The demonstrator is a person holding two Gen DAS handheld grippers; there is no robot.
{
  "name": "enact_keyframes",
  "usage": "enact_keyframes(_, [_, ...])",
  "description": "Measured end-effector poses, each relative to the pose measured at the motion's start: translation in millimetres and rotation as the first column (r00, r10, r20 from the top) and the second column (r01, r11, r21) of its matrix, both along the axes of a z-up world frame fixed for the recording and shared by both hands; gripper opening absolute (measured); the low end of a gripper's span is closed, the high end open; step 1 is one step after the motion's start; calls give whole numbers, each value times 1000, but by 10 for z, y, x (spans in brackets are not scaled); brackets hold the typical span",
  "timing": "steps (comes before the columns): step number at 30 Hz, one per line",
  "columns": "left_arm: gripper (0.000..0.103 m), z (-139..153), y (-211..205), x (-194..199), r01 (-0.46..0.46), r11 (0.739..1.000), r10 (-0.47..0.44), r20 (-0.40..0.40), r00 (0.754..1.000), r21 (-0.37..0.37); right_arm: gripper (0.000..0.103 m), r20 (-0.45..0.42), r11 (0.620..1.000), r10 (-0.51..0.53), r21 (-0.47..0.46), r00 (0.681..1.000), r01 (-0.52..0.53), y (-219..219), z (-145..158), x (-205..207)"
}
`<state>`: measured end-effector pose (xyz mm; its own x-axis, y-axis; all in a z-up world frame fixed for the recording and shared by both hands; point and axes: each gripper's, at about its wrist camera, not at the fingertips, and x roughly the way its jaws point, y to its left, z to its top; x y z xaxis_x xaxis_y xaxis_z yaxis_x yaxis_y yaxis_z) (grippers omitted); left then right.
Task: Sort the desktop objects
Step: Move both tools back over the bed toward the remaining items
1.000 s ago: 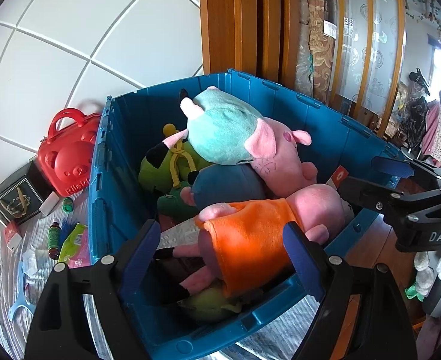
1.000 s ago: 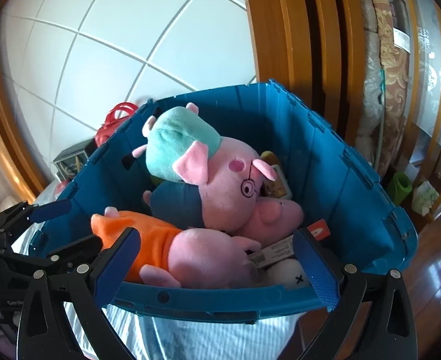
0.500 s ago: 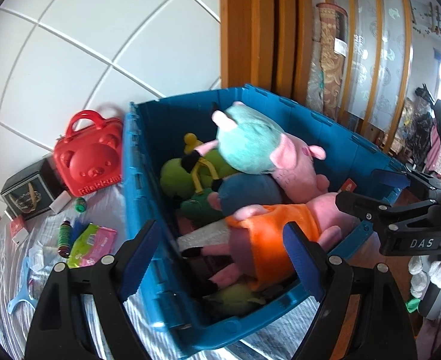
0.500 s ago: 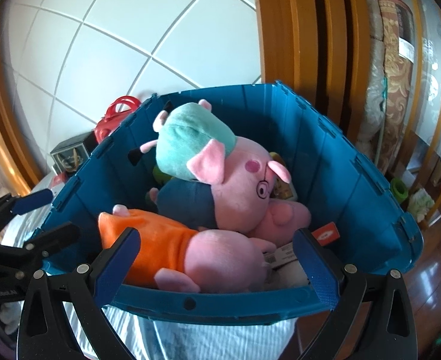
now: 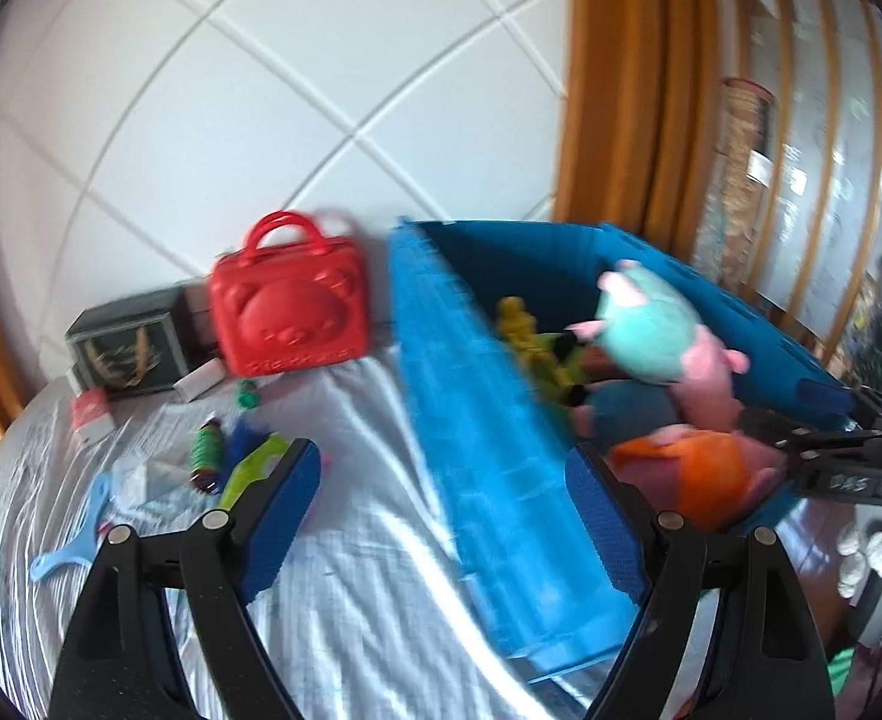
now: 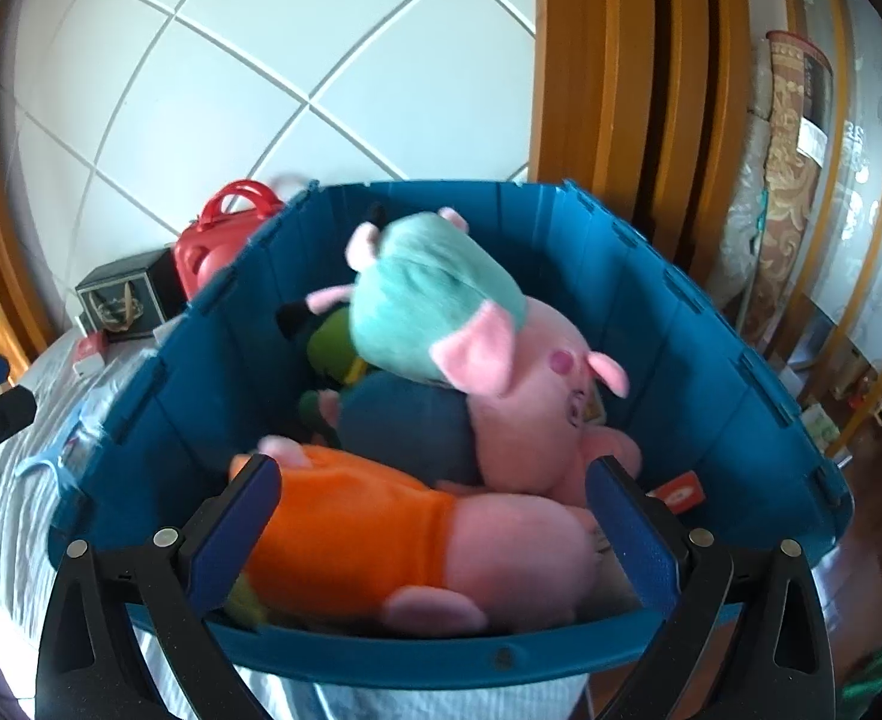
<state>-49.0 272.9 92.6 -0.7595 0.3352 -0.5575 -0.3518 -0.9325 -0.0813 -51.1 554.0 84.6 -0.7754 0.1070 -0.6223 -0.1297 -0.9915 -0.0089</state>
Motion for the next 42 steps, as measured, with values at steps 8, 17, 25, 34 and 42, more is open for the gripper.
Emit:
enact_keyframes(8, [84,-310,-1013,-212,-128,992,127,87,988,15,103,-113,999,42,-16,993,-44,-724,253,-133])
enact_keyframes(17, [84,-659,-2305,-416,-308,951,305,146,941,0,103,-203,987,152,-17,967,-159,-1706,435,-334])
enact_keyframes(25, [84,-1100,-3232,-588,-426,904,424,224,878,-41,103,-175,973,223,-21,959,-230,-2365,292,-611])
enact_keyframes(34, [84,-1800,-3867,-708,-483,863,502,363,785,-148,103,-65,969,237,-62,969,-241,-2712,-75,-1002])
enact_keyframes(42, [84,-2269,-4107,-865,-486,851,519,457,722,-199,103,99,973,218,-100,971,-209,-2790,-648,-1446])
